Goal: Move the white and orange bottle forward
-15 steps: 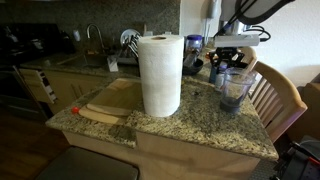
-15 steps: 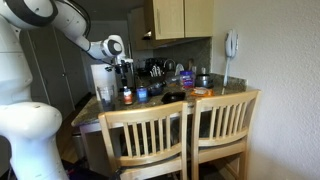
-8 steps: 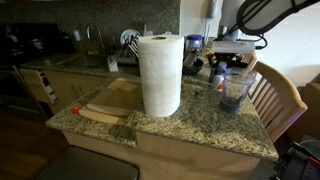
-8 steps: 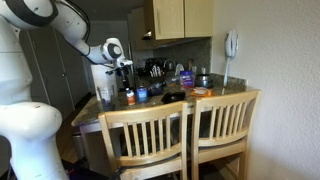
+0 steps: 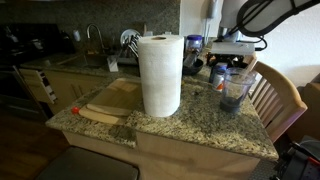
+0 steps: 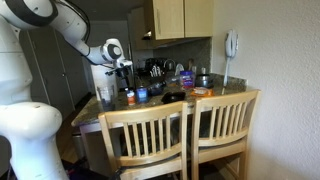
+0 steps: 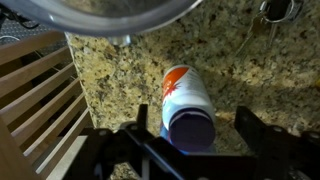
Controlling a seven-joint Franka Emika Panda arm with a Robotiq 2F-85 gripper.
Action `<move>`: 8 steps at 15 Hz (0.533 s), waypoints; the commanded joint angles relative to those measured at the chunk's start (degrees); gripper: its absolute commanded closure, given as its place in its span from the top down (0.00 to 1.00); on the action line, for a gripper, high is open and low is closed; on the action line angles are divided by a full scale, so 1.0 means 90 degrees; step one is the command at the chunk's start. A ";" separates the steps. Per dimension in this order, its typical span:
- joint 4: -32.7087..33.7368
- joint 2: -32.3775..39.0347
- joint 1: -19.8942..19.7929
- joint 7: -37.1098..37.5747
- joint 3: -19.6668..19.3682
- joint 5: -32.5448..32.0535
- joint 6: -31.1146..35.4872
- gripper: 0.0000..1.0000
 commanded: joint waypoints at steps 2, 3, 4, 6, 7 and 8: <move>-0.0178 -0.0349 -0.0010 0.0332 0.0080 -0.0318 0.0198 1.00; -0.0199 -0.0520 -0.0013 0.0631 0.0107 -0.0671 0.0289 1.00; -0.0191 -0.0726 -0.0035 0.0917 0.0140 -0.1025 0.0329 1.00; -0.0061 -0.1198 -0.0100 0.1373 0.0238 -0.1526 0.0118 1.00; 0.0035 -0.1456 -0.0149 0.1550 0.0299 -0.1724 0.0007 1.00; 0.0125 -0.1676 -0.0212 0.1762 0.0373 -0.1918 -0.0043 1.00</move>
